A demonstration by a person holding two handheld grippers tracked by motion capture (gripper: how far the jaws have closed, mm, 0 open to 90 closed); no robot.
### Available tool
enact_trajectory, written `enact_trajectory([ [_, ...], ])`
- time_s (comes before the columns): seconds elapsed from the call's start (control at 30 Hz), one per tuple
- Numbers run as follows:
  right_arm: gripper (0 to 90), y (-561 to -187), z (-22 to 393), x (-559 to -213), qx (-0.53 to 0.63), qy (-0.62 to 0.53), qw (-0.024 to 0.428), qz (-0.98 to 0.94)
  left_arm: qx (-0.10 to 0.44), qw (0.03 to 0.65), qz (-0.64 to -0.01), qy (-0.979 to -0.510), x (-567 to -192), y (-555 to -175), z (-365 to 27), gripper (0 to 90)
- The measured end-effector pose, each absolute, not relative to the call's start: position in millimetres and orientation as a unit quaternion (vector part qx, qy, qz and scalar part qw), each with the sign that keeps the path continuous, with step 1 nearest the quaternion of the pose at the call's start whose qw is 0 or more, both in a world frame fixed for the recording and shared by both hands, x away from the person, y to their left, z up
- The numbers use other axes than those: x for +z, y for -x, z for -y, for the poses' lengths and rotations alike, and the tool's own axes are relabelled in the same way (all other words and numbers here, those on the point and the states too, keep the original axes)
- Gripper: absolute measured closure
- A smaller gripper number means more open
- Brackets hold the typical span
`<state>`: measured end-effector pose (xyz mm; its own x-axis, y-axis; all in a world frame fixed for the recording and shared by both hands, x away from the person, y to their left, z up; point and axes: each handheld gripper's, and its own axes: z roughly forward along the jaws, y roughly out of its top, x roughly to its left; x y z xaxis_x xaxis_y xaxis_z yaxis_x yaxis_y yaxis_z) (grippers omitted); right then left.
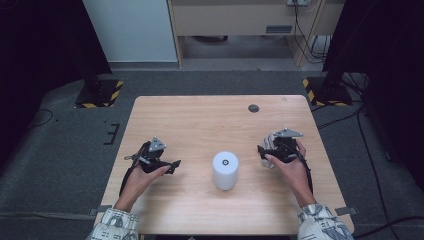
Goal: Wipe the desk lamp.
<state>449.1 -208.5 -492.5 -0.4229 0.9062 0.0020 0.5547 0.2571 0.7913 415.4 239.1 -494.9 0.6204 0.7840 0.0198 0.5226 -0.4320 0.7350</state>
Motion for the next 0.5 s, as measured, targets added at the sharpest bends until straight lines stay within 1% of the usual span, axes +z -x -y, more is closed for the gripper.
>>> enact_trajectory([
  [0.17, 8.2, -437.8, 208.9, -484.0, 0.384, -0.473, 0.232, -0.758, 0.174, 0.358, -0.404, -0.824, -495.7, -410.3, -242.0, 6.9],
  [0.27, 8.3, -430.5, 212.2, -483.4, 0.390, -0.472, 0.231, -0.756, 0.181, 0.353, -0.405, -0.824, -495.8, -406.1, -243.0, 6.3],
  [0.5, 8.2, -404.2, 226.3, -495.9, 0.390, -0.474, 0.212, -0.760, 0.181, 0.338, -0.413, -0.826, -504.0, -396.9, -251.0, 6.1],
])
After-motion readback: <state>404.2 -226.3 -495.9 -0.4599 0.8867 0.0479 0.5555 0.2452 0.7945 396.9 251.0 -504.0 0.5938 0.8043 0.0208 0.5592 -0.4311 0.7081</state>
